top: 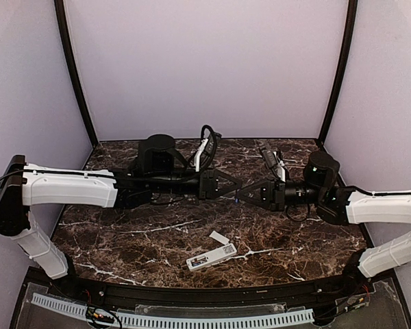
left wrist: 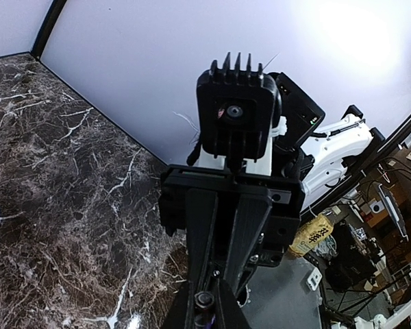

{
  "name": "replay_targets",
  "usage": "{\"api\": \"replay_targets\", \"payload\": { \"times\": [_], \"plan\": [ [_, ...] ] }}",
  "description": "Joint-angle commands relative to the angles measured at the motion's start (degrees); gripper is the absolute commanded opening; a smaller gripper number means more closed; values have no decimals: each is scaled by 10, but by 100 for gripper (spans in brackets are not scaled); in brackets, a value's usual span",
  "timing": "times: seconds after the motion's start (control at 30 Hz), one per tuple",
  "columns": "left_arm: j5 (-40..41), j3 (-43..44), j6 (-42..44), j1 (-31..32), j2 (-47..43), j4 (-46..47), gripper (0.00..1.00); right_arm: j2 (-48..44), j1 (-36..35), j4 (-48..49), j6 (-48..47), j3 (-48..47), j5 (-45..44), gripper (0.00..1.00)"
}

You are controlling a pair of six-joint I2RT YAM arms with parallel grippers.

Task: Load the batteries into the remote control
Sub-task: Pass from the left arm to the right

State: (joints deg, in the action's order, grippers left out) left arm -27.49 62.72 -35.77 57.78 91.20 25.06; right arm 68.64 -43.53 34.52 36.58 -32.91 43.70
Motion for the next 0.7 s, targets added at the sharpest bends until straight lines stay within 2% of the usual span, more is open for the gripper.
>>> {"api": "replay_targets", "payload": {
  "times": [0.0, 0.07, 0.1, 0.13, 0.17, 0.2, 0.23, 0.3, 0.37, 0.47, 0.57, 0.63, 0.67],
  "plan": [
    [-21, -5, 10, 4, -6, -6, 0, 7, -4, 16, 7, -2, -2, 0],
    [-18, -4, 20, 4, -10, -14, 15, 10, -3, 20, 14, -1, 0, 0],
    [-12, -2, 26, 4, -11, -29, 32, 11, -3, 22, 18, 0, 2, 0],
    [-8, 3, 43, 4, -17, -37, 40, 11, -2, 23, 22, 0, 3, 0],
    [6, 7, 55, 4, -21, -65, 58, 11, -1, 21, 25, 0, 4, 0],
    [17, 18, 87, 4, -33, -85, 68, 11, 0, 20, 31, 0, 6, 0],
    [45, 25, 107, 4, -48, -133, 84, 9, 3, 19, 36, 1, 8, 0],
    [85, 38, 206, 4, -78, -191, 96, 8, 10, 14, 50, 4, 15, 0],
    [129, 34, 266, 4, -110, -225, 98, 7, 15, 14, 71, 14, 27, 0],
    [168, -22, 325, 4, -159, -208, 98, 7, 19, 25, 106, 34, 60, 0],
    [173, -76, 379, 5, -217, -183, 99, -7, 20, 33, 141, 54, 90, 0],
    [153, -72, 444, 16, -229, -212, 98, -26, 20, 34, 163, 66, 97, 0],
    [170, -72, 471, 29, -231, -235, 99, -34, 20, 33, 172, 71, 98, 0]
  ]
}}
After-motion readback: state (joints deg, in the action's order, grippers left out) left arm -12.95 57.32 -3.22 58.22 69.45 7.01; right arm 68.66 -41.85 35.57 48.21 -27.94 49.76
